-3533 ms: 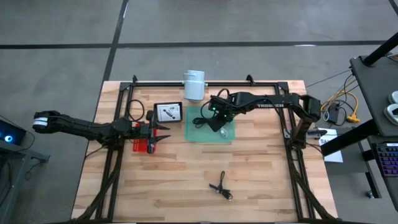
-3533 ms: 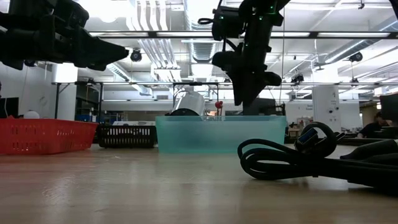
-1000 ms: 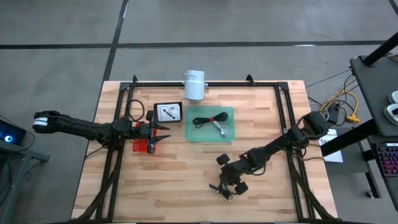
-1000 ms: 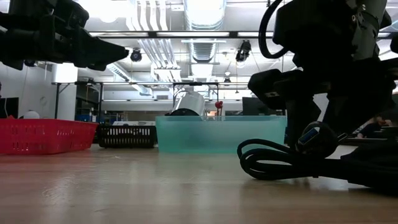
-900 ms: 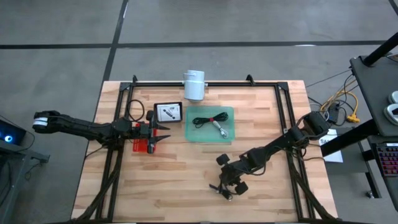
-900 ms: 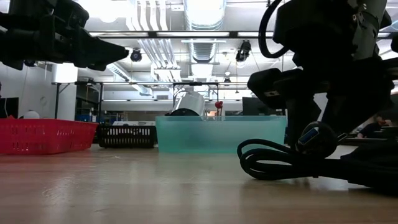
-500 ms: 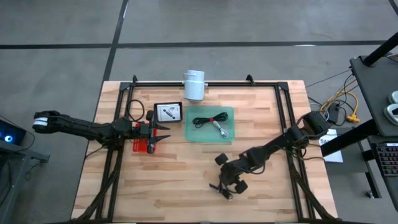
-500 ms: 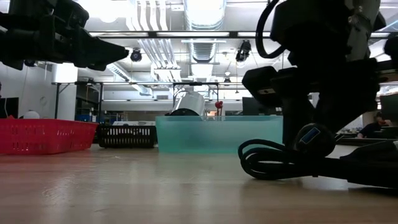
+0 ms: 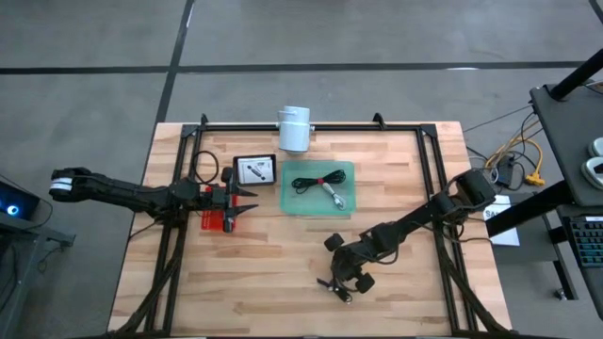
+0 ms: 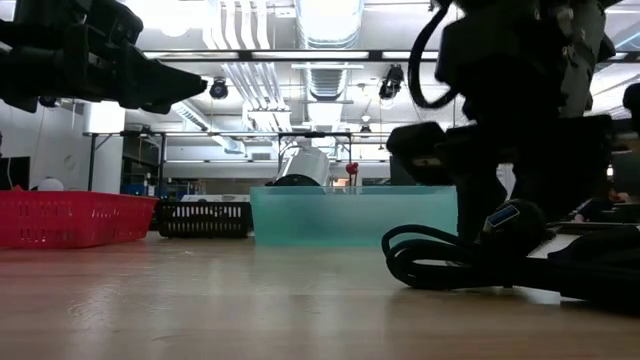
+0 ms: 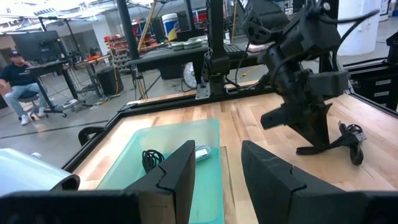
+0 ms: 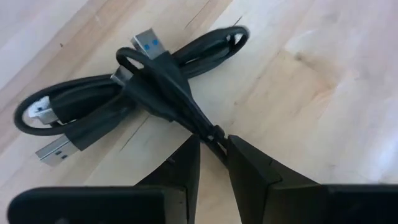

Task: Pick and place items into bin
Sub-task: Put the top black charger cable into the green bin

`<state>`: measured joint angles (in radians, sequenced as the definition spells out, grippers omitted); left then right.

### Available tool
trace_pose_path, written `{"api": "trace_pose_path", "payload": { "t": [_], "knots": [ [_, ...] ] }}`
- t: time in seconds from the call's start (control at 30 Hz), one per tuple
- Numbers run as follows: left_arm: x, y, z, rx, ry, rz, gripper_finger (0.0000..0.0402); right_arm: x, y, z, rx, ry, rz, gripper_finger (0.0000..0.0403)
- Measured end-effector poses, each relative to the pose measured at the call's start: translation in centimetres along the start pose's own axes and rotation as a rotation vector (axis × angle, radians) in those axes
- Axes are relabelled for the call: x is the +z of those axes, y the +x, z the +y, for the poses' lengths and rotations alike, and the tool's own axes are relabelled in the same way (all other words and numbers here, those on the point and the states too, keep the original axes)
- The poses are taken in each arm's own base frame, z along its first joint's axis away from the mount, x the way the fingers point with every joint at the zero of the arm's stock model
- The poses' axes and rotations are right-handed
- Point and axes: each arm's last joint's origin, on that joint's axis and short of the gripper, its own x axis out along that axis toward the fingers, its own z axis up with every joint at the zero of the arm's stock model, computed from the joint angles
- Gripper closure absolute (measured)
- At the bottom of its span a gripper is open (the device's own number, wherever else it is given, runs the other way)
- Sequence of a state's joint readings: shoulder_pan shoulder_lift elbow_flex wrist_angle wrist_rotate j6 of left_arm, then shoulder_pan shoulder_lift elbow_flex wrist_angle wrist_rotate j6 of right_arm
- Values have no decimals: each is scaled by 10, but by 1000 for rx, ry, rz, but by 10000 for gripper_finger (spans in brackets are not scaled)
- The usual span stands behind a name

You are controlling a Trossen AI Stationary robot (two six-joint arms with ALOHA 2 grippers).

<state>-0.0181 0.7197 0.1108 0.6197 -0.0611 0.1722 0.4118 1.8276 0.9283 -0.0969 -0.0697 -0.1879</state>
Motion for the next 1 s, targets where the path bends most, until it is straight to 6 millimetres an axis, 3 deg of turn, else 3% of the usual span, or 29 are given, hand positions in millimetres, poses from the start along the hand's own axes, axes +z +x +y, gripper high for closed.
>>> {"api": "trace_pose_path", "payload": {
  "t": [0.13,0.43,0.8,1.0],
  "knots": [
    [0,0,0,-1,0,0,286,-1,8,0,16,3,12,335],
    [0,0,0,-1,0,0,286,7,6,-3,13,-14,-7,339],
    [0,0,0,0,0,0,286,6,6,-9,31,27,-13,389],
    [0,0,0,-1,0,0,286,6,6,-12,31,56,-13,394]
  ]
}}
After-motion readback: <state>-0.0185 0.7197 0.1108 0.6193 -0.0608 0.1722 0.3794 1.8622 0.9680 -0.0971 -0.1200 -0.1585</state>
